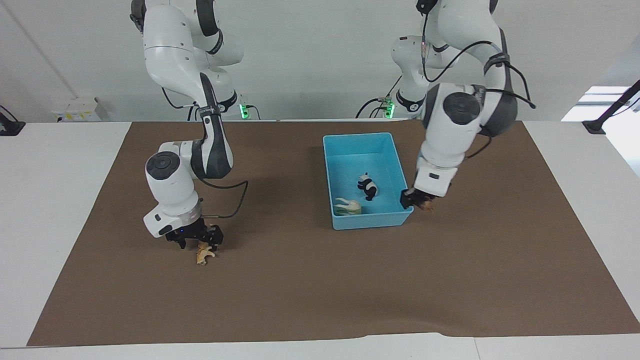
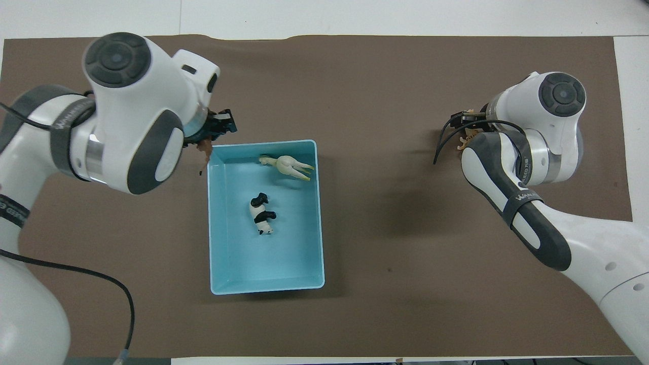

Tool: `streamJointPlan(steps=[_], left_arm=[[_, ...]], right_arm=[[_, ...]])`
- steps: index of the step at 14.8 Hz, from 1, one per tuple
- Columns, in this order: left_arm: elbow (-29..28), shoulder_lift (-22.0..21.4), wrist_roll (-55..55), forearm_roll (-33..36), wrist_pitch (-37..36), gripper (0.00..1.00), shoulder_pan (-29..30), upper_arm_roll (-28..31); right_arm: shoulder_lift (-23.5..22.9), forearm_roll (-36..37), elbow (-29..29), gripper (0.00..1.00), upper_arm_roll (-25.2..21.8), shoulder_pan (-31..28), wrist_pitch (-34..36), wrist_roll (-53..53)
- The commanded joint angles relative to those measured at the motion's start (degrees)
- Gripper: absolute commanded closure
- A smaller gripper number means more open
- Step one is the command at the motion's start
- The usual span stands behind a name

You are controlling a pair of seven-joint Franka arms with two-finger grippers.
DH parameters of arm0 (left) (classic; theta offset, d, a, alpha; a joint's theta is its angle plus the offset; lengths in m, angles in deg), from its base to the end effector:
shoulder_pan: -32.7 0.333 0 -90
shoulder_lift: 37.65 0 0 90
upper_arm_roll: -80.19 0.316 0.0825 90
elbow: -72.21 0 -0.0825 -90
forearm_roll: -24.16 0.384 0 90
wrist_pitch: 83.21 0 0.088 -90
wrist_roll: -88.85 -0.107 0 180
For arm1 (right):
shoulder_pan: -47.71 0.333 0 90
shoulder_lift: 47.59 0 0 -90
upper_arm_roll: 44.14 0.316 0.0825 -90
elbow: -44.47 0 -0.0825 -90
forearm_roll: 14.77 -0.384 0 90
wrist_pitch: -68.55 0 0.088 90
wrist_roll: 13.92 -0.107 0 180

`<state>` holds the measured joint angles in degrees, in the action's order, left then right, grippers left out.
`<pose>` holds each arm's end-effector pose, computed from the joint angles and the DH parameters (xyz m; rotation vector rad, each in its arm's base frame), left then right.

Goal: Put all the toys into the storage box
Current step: 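Drop the horse with the left gripper while the right gripper grasps the dog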

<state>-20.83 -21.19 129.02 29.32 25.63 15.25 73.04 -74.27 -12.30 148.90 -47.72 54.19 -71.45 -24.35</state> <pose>0.5921 -0.2555 0.4556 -3.0710 -0.3815 -0.0295 0.6617 0.0368 0.2964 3.0891 -0.1418 0.2500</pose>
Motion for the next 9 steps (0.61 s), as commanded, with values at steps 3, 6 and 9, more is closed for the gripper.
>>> streamJointPlan(steps=[3,6,9], left_arm=[[-10.0,-5.8,4.5,-0.9,-0.9,0.66,-7.2,1.3],[-14.1,-7.1,4.0,-0.8,3.0,0.14,-7.1,1.3],[-12.7,-7.3,1.0,-0.8,2.8,0.0,-6.2,2.0]], right_arm=[[0.8,-0.7,4.5,0.0,0.9,-0.9,-6.1,1.8],[0.8,-0.7,4.5,0.53,0.9,-0.9,-6.5,2.2],[0.8,-0.7,4.1,1.0,0.9,-0.7,-5.8,2.2]])
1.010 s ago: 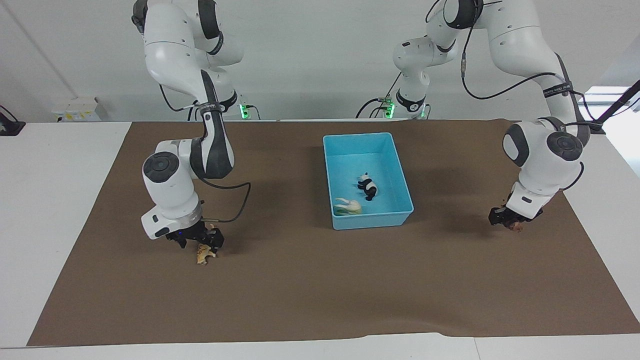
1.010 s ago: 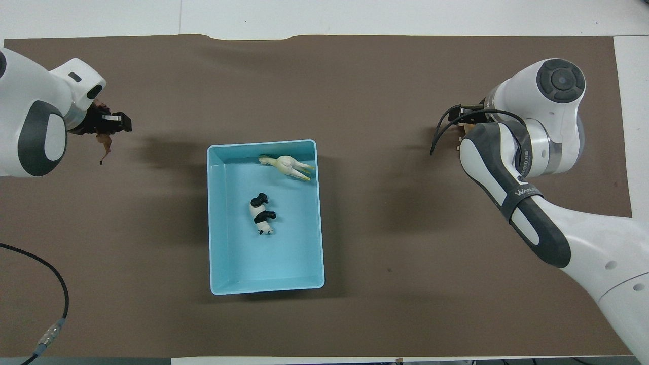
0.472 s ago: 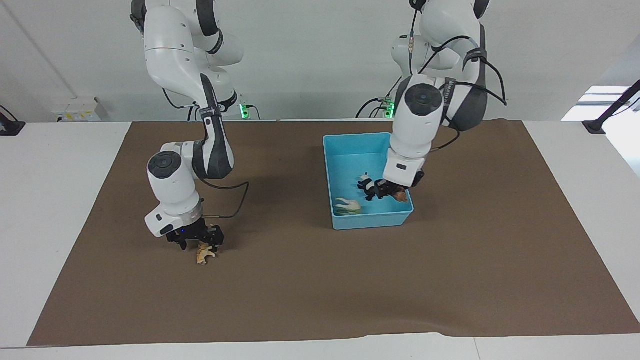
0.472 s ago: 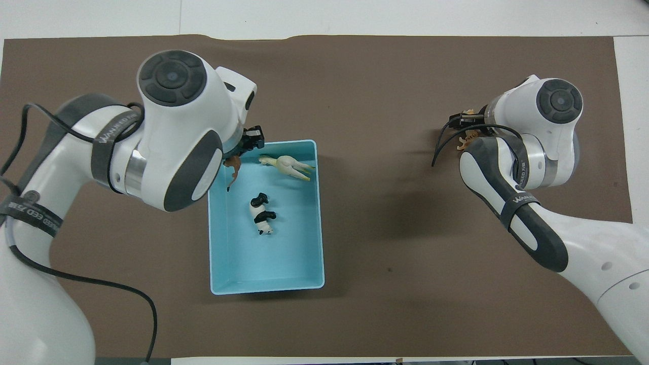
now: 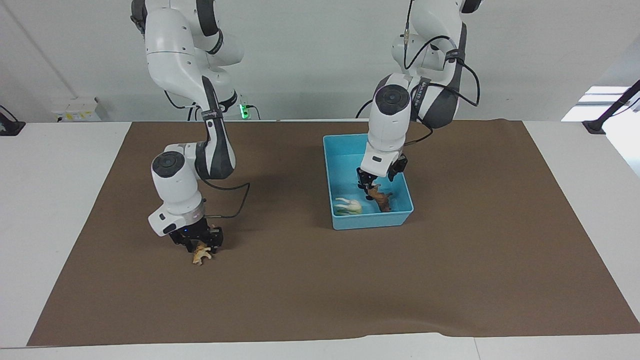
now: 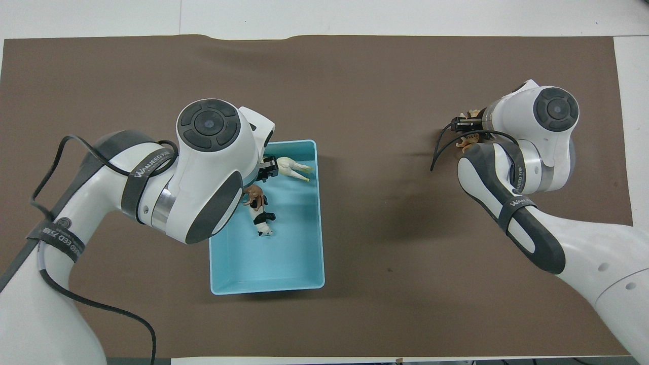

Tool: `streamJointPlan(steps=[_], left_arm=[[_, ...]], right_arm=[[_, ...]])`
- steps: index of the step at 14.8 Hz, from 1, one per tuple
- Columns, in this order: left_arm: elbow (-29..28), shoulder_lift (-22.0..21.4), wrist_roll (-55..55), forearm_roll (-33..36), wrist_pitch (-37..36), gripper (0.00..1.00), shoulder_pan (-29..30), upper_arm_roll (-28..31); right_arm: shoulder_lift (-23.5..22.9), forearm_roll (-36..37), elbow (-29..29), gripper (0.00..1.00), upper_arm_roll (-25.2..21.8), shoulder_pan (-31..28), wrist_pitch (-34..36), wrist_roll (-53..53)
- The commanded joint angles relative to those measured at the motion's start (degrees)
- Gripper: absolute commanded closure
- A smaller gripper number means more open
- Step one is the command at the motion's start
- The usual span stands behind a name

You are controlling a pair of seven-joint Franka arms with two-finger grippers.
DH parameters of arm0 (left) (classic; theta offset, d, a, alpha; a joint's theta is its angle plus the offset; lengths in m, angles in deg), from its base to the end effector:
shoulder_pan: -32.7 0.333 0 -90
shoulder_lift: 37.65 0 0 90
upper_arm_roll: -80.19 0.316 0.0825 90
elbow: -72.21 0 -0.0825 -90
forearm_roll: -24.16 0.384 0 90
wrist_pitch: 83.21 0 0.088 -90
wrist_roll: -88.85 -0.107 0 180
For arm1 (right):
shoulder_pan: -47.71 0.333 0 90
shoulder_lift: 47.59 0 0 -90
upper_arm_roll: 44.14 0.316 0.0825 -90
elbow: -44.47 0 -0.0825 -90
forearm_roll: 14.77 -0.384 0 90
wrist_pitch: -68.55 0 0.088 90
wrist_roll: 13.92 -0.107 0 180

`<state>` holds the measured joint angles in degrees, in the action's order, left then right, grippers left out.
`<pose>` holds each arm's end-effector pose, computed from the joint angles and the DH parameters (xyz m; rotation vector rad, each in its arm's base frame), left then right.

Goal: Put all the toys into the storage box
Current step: 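Drop the horse with the left gripper while the right gripper grasps the dog, then carry the tan toy into the box with the right gripper and release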

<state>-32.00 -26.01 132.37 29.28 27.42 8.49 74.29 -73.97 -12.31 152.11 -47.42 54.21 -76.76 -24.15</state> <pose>0.5271 -0.2950 0.4188 -3.0231 -0.3033 0.0533 0.6538 0.0399 0.2846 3.0941 -0.1254 0.3142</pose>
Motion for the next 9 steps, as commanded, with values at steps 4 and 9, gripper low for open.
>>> streamJointPlan(steps=[4,9], left_arm=[[0.4,-6.4,-8.6,-0.8,-2.5,0.0,8.0,0.9],[20.9,-1.4,-19.6,-6.1,-21.8,0.0,18.5,0.7]], right_arm=[[0.5,-0.6,-0.6,1.0,0.6,-0.4,2.1,2.4],[1.4,-0.8,-14.5,1.0,1.8,1.9,21.9,1.4]])
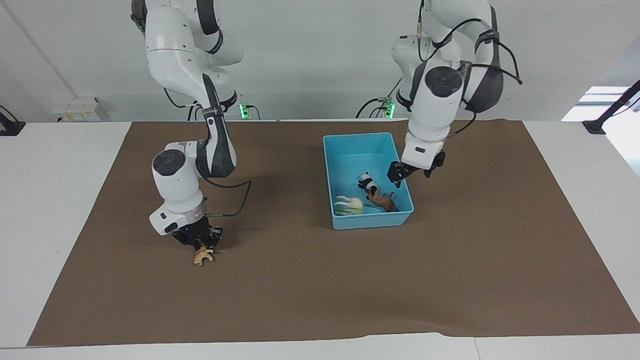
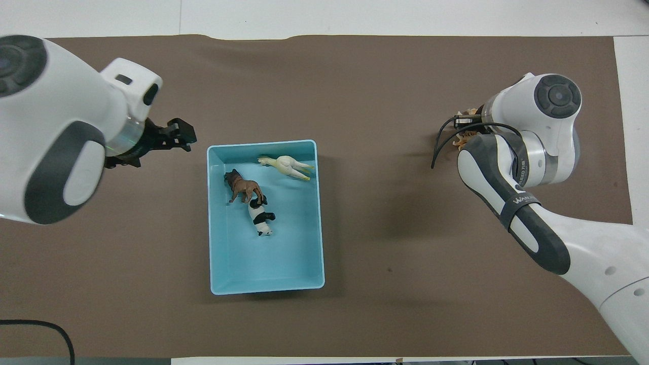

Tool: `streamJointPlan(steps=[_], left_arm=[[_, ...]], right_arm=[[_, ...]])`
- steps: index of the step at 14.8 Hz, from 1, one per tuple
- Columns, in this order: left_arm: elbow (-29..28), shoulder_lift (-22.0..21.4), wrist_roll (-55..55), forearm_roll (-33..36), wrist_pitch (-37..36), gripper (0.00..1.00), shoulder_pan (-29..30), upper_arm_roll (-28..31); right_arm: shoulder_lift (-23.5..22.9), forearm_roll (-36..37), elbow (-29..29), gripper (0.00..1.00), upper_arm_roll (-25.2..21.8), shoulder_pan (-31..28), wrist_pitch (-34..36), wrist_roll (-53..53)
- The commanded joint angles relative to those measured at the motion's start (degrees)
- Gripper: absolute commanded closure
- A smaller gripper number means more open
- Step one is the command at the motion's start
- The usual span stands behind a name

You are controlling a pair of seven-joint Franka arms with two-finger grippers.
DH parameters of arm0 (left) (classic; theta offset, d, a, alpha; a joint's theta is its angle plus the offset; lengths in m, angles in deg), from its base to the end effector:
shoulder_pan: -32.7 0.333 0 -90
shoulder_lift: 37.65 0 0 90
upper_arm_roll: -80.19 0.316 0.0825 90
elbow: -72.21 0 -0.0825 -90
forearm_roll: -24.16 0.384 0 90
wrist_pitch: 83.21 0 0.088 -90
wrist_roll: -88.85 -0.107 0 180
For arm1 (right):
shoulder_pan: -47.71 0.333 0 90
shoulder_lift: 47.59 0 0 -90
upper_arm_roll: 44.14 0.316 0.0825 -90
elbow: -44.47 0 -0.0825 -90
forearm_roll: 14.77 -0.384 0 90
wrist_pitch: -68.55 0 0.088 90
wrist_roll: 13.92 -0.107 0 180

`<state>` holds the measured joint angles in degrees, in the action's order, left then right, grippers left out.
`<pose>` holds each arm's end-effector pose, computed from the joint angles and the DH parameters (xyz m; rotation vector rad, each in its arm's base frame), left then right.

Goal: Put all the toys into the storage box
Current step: 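Carry the tan toy into the box with the right gripper and release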

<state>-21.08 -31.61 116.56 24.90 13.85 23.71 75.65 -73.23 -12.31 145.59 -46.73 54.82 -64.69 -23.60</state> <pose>0.5756 -0.1351 0.5475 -3.0995 -0.3831 0.0550 0.6654 0.0546 0.3224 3.0971 -0.0881 0.1844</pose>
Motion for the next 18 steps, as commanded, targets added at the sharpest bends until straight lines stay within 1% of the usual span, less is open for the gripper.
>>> streamJointPlan(steps=[1,2,3,5,7,8,9,10,12,13,14,15,16,17,18], left_arm=[[11.3,4.5,-5.0,-1.6,-9.6,0.0,3.7,-0.6],[11.3,4.5,-6.4,-1.4,-10.0,0.0,3.8,-0.6],[11.3,4.4,-7.5,-1.3,-10.0,0.0,3.8,-0.5],[11.1,4.2,-9.2,-1.2,-9.5,0.0,4.0,-0.3],[11.5,3.8,-11.7,-1.4,-11.4,0.0,6.9,-0.2],[11.8,3.7,-11.7,-1.4,-12.8,0.0,7.3,-0.1],[11.7,3.2,-12.1,-1.3,-12.6,0.0,7.3,0.1],[11.0,1.5,-12.5,-1.3,-11.6,0.0,7.3,-0.2],[8.8,0.6,-14.8,-1.4,-10.8,0.0,8.2,0.1],[8.0,0.0,-16.4,-1.4,-10.9,0.0,9.6,0.2],[4.5,-1.6,-19.2,-1.4,-10.2,0.0,10.6,0.2],[1.3,-3.4,-19.7,-1.4,-9.5,0.0,11.7,0.2],[-0.1,-4.2,-19.5,-1.4,-9.2,0.0,12.1,0.3],[-0.3,-4.5,-19.5,-1.4,-9.3,0.0,12.1,0.3],[-0.2,-4.7,-19.5,-1.4,-9.0,0.0,12.1,0.3]], right_arm=[[0.3,-1.0,-12.3,1.0,1.3,3.2,14.5,-1.2],[-1.1,-1.5,-17.5,1.0,1.3,6.7,17.9,-6.8],[-2.4,-1.5,-20.2,1.0,1.3,10.1,18.6,-11.5],[-3.5,-2.4,-23.6,1.0,1.3,15.5,19.7,-18.9],[-6.0,-3.9,-28.7,1.0,1.3,19.9,20.4,-22.4],[-7.4,-4.2,-31.3,1.0,1.2,22.7,21.4,-25.0],[-8.4,-4.0,-32.9,1.0,1.0,25.5,21.7,-28.1],[-8.8,-3.6,-32.9,1.0,0.8,28.5,20.9,-30.6],[-9.8,-1.3,-32.4,1.0,0.8,33.4,19.1,-32.6],[-10.0,0.0,-29.5,1.0,0.7,35.1,16.7,-34.3],[-9.8,0.4,-25.7,1.0,0.7,35.9,13.3,-36.1],[-9.2,0.7,-22.9,1.0,0.7,36.3,12.0,-36.1],[-8.6,1.2,-22.1,0.23,0.7,36.4,11.9,-36.1],[-8.5,1.1,-22.5,0.0,0.8,36.5,12.8,-36.5],[-8.5,0.8,-23.1,0.0,0.7,36.5,14.0,-36.6]])
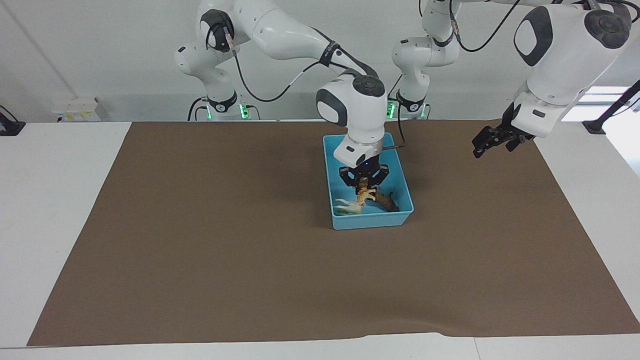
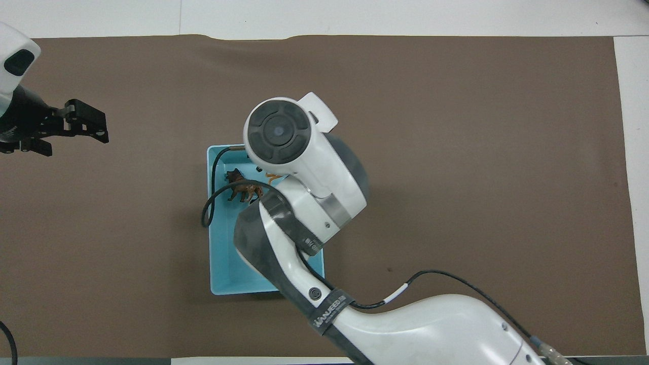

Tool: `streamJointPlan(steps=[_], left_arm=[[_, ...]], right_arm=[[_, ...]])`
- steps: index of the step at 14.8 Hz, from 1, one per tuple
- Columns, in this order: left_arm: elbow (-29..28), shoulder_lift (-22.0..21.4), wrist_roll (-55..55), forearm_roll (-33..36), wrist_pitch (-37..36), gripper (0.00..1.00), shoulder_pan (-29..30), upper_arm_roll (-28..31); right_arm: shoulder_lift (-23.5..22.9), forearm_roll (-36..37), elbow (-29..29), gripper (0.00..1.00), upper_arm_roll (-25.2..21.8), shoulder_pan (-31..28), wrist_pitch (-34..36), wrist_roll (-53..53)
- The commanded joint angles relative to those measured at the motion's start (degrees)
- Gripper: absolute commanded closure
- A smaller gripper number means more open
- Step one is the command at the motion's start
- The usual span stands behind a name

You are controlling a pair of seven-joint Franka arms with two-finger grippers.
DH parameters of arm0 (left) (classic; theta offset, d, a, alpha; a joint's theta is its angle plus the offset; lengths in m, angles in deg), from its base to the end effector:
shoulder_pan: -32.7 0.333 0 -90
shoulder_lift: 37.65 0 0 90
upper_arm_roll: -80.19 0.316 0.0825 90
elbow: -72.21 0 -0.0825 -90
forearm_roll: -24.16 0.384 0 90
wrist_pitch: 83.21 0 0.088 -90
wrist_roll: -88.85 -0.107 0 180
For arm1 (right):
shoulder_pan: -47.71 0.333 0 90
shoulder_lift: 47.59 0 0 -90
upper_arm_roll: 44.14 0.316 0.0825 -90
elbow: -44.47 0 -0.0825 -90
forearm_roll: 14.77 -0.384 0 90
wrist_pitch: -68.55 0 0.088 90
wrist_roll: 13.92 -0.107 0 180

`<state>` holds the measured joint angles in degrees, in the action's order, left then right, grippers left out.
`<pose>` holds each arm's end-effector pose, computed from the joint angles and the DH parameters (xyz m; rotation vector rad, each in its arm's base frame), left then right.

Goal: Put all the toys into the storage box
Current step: 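Carry the tan toy into the box with the right gripper and release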

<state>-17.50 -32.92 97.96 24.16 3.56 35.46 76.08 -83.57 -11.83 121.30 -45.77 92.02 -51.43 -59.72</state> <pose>0.5703 -0.0119 0.5760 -3.1212 -0.2114 0.2093 0.5418 0.5026 0.3725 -3.0918 0.0388 -0.2063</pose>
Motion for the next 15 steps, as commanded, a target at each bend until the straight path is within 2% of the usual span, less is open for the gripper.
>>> streamJointPlan(steps=[1,4,7,10,13,15], left_arm=[[-3.9,-3.5,-0.8,-0.6,0.8,0.0,0.3,-0.2],[-3.9,-3.5,-0.9,-0.6,1.4,0.0,-0.2,-0.2],[-2.9,-3.1,-1.5,-1.2,2.5,0.0,0.2,-0.2],[-3.5,-3.4,-1.5,-1.2,2.1,0.0,-0.7,-0.1],[-3.5,-4.9,-1.2,-1.2,0.7,0.0,-0.7,-0.2],[-3.5,-5.4,-1.4,-1.2,0.6,0.0,-0.7,-0.2]], right_arm=[[1.9,0.1,0.1,0.0,-0.2,-1.1,2.4,-0.5],[2.2,0.0,-1.7,0.0,-0.4,-2.6,4.4,-0.4],[5.6,0.1,-1.5,0.0,-0.3,-7.0,5.8,0.9],[11.1,0.1,-1.0,0.0,-0.3,-15.9,9.3,12.5],[13.9,-0.1,-0.7,0.0,-0.3,-25.1,10.6,26.7],[15.7,-0.1,-0.4,0.0,-0.3,-30.2,12.0,30.1]])
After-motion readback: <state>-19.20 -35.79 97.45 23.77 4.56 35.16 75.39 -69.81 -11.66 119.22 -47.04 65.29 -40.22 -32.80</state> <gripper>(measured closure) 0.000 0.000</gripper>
